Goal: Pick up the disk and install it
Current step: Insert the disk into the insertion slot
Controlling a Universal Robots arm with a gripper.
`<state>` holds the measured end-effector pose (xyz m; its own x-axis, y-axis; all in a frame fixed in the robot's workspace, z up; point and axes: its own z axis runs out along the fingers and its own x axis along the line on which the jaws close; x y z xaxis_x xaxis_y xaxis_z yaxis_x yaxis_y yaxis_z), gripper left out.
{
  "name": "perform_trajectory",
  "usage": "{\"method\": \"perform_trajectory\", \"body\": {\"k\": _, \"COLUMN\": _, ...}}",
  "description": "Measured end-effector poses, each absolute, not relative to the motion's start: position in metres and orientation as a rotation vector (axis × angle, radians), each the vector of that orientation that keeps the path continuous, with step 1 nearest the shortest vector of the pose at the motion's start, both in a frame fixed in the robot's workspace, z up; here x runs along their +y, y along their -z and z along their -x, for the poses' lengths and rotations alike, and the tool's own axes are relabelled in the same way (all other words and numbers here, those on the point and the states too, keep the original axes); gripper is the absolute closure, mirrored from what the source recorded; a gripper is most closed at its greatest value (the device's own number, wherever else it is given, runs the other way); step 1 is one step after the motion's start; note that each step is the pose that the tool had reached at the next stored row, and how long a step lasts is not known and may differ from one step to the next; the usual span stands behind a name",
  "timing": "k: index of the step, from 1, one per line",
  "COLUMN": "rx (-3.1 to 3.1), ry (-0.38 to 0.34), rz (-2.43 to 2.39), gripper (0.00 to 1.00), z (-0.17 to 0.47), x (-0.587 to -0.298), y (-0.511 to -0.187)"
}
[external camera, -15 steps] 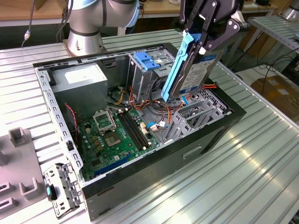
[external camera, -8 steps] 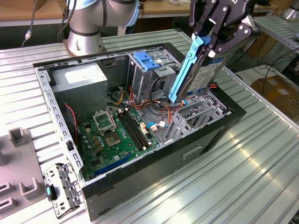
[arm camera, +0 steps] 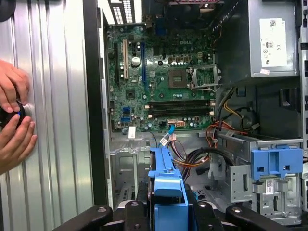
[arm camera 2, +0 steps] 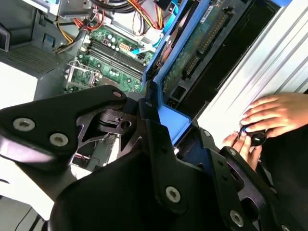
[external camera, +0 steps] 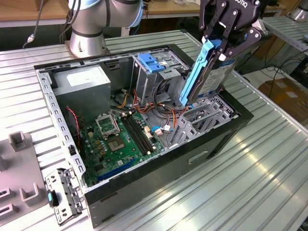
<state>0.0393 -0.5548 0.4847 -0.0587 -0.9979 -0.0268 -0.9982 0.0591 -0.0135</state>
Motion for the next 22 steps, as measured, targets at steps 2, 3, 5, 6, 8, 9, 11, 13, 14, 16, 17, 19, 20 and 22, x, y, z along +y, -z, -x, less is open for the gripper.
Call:
{"method": "perform_trajectory", "body": {"k": 2, "rx": 2.265, "ry": -0.013, "rz": 2.135, "gripper": 0.63, "z": -0.04, "x": -0.557, "y": -0.483}}
{"method": "perform_trajectory", "body": {"k": 3, "rx": 2.265, "ry": -0.014, "rz": 2.135, "gripper": 0.63, "z": -0.041, "x": -0.557, "y": -0.482}}
{"method": "perform_trajectory", "body": {"k": 5, "rx": 2.265, "ry": -0.014, "rz": 2.135, "gripper": 0.63, "z": -0.043, "x": -0.559, "y": -0.48}}
{"method": "perform_trajectory", "body": {"k": 6, "rx": 2.265, "ry": -0.014, "rz": 2.135, "gripper": 0.63, "z": -0.044, "x": -0.559, "y": -0.479}}
{"method": "perform_trajectory", "body": {"k": 8, "rx": 2.265, "ry": -0.013, "rz": 2.136, "gripper": 0.63, "z": -0.046, "x": -0.56, "y": -0.475}}
{"method": "perform_trajectory", "body": {"k": 9, "rx": 2.265, "ry": -0.013, "rz": 2.136, "gripper": 0.63, "z": -0.048, "x": -0.561, "y": -0.472}}
{"method": "perform_trajectory", "body": {"k": 11, "rx": 2.265, "ry": -0.013, "rz": 2.135, "gripper": 0.63, "z": -0.051, "x": -0.562, "y": -0.467}}
{"method": "perform_trajectory", "body": {"k": 13, "rx": 2.265, "ry": -0.013, "rz": 2.136, "gripper": 0.63, "z": -0.052, "x": -0.564, "y": -0.464}}
{"method": "perform_trajectory", "body": {"k": 14, "rx": 2.265, "ry": -0.013, "rz": 2.136, "gripper": 0.63, "z": -0.053, "x": -0.566, "y": -0.462}}
{"method": "perform_trajectory", "body": {"k": 16, "rx": 2.265, "ry": -0.013, "rz": 2.135, "gripper": 0.63, "z": -0.053, "x": -0.568, "y": -0.458}}
{"method": "perform_trajectory", "body": {"k": 17, "rx": 2.265, "ry": -0.014, "rz": 2.135, "gripper": 0.63, "z": -0.054, "x": -0.568, "y": -0.456}}
{"method": "perform_trajectory", "body": {"k": 19, "rx": 2.266, "ry": -0.014, "rz": 2.135, "gripper": 0.63, "z": -0.054, "x": -0.568, "y": -0.45}}
{"method": "perform_trajectory", "body": {"k": 20, "rx": 2.266, "ry": -0.014, "rz": 2.135, "gripper": 0.63, "z": -0.054, "x": -0.568, "y": -0.449}}
{"method": "perform_trajectory", "body": {"k": 22, "rx": 2.266, "ry": -0.014, "rz": 2.135, "gripper": 0.63, "z": -0.055, "x": -0.568, "y": -0.448}}
